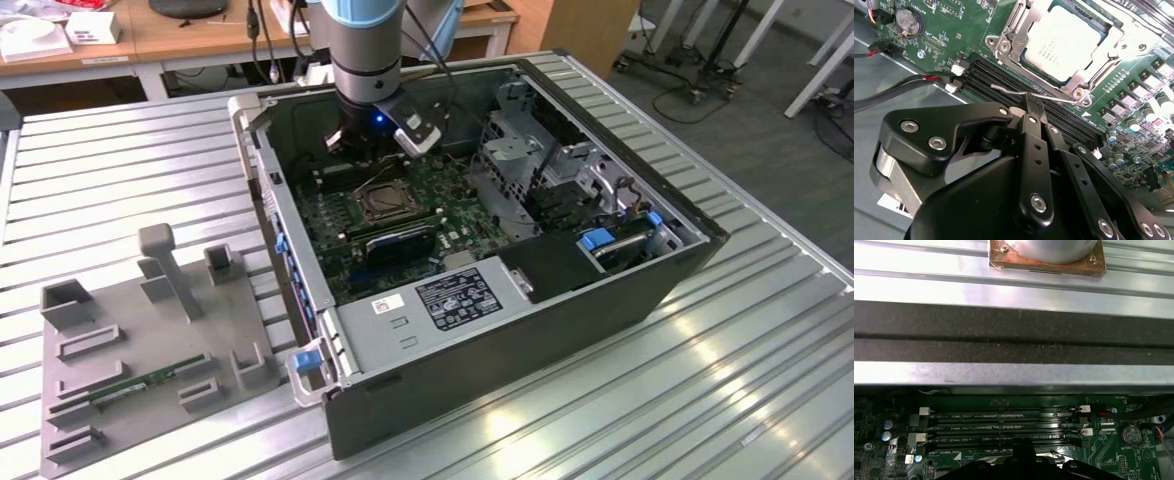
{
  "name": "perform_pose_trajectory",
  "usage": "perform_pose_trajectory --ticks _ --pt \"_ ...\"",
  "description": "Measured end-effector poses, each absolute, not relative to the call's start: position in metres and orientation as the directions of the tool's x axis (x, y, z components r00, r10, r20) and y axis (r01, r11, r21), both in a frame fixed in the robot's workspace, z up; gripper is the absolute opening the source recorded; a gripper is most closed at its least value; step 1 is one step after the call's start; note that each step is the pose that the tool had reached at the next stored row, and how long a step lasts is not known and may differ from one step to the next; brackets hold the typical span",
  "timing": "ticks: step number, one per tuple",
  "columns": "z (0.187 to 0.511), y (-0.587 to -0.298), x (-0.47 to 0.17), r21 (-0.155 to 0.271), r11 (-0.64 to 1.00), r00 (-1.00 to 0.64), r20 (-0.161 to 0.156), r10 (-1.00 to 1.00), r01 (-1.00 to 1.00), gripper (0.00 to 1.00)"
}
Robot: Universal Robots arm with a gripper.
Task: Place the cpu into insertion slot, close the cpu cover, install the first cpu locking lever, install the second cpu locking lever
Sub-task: 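Install the first cpu locking lever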
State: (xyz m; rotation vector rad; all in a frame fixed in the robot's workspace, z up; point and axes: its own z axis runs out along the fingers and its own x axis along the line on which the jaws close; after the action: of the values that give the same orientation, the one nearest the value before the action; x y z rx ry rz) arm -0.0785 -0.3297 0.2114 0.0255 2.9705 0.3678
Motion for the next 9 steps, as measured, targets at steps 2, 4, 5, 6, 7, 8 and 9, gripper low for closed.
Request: perform_pose_trajectory --ticks 2,4,5,6,7,8,9 --pt "0.2106 -0.3295 -0.0784 0.244 0.97 -0.989 -0.145 0.035 -0.001 0.11" --pt "0.2102 -0.3293 -0.0782 0.244 0.97 -0.989 -0.145 0.035 -0.001 0.11" --pt "0.2101 -0.3292 -0.0781 0.244 0.97 -0.989 -0.145 0.035 -0.001 0.11" --pt "0.21 -0.3291 -0.0778 0.244 0.97 -0.989 -0.145 0.035 -0.001 0.11" --pt "0.2099 -0.3291 -0.0774 0.244 0.97 -0.989 -0.145 0.035 -0.002 0.11" --pt "0.2098 -0.329 -0.0769 0.244 0.97 -0.989 -0.145 0.035 -0.001 0.11" --pt "0.2097 -0.329 -0.0764 0.244 0.97 -0.989 -0.145 0.035 -0.001 0.11"
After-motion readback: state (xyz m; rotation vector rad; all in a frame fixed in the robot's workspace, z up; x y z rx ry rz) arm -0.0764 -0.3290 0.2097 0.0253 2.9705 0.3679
